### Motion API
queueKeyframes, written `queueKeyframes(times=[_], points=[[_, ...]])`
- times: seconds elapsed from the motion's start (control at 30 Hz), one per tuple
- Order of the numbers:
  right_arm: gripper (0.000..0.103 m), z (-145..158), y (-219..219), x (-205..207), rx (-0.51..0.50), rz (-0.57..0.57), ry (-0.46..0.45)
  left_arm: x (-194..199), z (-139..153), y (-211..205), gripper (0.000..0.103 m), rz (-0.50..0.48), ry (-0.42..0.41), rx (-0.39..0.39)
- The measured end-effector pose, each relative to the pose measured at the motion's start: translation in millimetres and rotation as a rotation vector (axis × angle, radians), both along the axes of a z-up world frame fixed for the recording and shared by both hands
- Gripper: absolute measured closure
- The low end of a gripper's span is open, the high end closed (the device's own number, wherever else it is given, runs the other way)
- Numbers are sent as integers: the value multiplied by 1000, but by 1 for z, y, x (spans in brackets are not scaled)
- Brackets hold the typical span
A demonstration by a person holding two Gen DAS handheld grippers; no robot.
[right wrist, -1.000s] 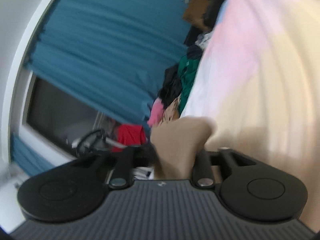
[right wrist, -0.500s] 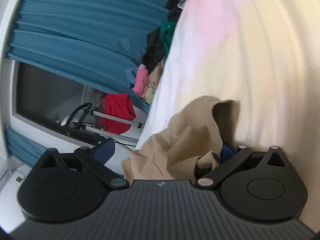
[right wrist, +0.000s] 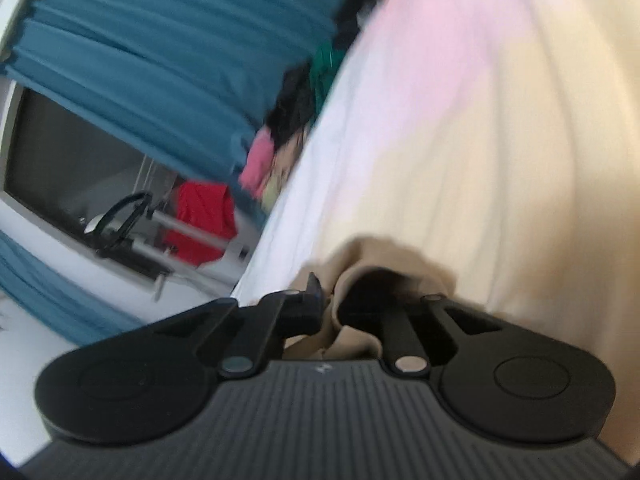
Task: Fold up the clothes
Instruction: 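Roll the right gripper and grasp the tan shirt's side edge, then fold the held side over toward the shirt middle with the right gripper, release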
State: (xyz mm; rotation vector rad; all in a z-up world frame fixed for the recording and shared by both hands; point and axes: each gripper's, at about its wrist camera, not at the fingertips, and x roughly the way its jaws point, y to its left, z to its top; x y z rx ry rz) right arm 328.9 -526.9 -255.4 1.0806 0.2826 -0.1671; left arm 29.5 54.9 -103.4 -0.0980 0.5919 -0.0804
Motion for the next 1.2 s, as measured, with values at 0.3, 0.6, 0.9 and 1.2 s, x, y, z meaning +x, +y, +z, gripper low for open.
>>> queueKeyframes(times=[0.3, 0.6, 0.9, 1.2], points=[[95, 112, 63, 4, -511, -41, -40, -8, 19, 28, 14, 81, -14, -65], [95, 166, 237, 25, -957, 173, -61, -15, 31, 73, 14, 186, -32, -72], [93, 112, 362, 75, -1038, 426, 37, -9, 24, 95, 14, 217, -20, -18], [15, 121, 350, 28, -902, 530, -20, 3, 14, 83, 14, 157, -2, 14]])
